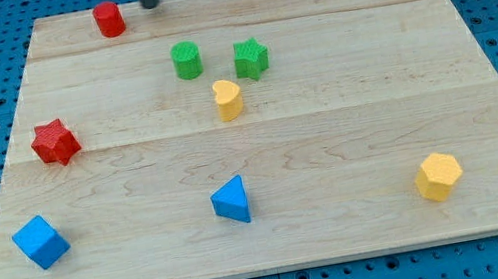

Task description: Slide red circle to parallel left of green star

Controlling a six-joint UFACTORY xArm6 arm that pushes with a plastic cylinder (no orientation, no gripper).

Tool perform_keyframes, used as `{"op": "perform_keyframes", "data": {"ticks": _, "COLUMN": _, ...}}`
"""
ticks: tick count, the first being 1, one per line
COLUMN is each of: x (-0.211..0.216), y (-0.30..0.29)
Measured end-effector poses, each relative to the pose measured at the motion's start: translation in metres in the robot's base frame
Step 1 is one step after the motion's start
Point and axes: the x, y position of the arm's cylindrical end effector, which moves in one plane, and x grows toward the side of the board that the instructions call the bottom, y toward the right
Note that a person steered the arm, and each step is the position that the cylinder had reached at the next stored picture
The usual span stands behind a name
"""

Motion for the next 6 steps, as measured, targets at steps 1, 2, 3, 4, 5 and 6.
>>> {"op": "perform_keyframes", "data": {"ticks": 1, "x": 0.046, "y": -0.06}}
{"op": "perform_keyframes", "data": {"ticks": 2, "x": 0.064, "y": -0.05}}
{"op": "perform_keyframes", "data": {"ticks": 3, "x": 0.014, "y": -0.08}}
{"op": "perform_keyframes", "data": {"ticks": 4, "x": 0.036, "y": -0.109}}
{"op": "perform_keyframes", "data": {"ticks": 5, "x": 0.082, "y": -0.093}}
{"op": "perform_keyframes", "data": {"ticks": 6, "x": 0.115, "y": -0.017}}
